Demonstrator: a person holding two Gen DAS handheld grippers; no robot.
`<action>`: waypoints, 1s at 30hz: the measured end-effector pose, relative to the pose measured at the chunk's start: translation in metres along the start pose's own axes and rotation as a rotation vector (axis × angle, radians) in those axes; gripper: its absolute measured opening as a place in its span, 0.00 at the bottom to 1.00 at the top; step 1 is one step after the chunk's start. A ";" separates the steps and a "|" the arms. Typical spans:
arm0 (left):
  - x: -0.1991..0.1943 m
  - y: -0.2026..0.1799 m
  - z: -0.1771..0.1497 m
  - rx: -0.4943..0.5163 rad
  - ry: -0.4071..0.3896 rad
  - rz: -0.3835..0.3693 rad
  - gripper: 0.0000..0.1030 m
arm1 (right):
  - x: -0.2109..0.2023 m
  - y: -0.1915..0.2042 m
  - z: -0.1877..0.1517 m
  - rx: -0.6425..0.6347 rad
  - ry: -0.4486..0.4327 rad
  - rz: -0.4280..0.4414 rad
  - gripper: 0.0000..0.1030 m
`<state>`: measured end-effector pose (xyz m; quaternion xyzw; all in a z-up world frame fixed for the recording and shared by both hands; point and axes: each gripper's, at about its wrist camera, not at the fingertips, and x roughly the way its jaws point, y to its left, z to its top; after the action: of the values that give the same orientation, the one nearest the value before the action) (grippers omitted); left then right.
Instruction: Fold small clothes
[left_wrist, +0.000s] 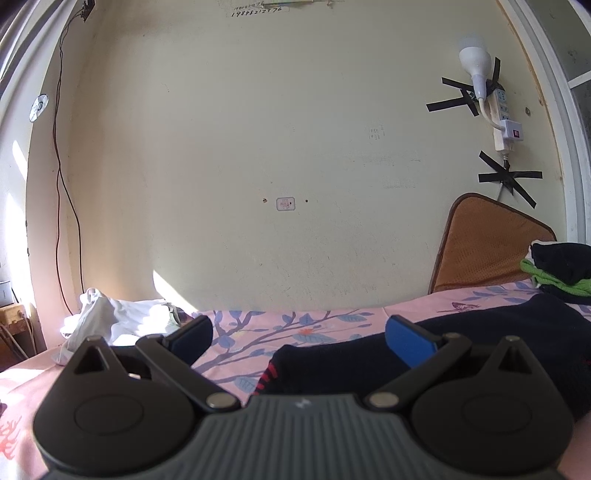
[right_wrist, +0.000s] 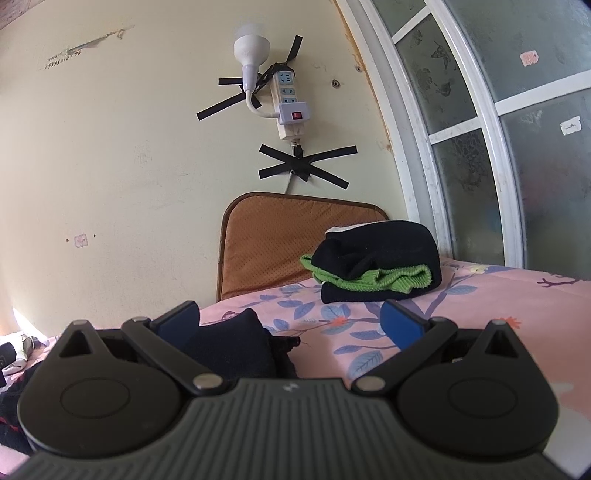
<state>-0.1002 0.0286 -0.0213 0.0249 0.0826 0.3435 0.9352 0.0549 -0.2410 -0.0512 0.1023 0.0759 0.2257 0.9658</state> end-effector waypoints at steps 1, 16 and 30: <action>0.000 0.000 0.000 0.000 -0.002 -0.001 1.00 | 0.000 0.000 0.000 0.003 0.000 0.001 1.00; 0.005 0.004 0.000 -0.038 0.055 0.041 1.00 | -0.003 -0.003 0.001 0.044 -0.011 0.022 1.00; 0.004 0.024 0.001 -0.170 0.072 0.065 1.00 | -0.004 -0.007 0.002 0.081 -0.012 0.040 1.00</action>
<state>-0.1126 0.0496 -0.0185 -0.0643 0.0859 0.3800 0.9187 0.0547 -0.2494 -0.0508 0.1443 0.0771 0.2413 0.9566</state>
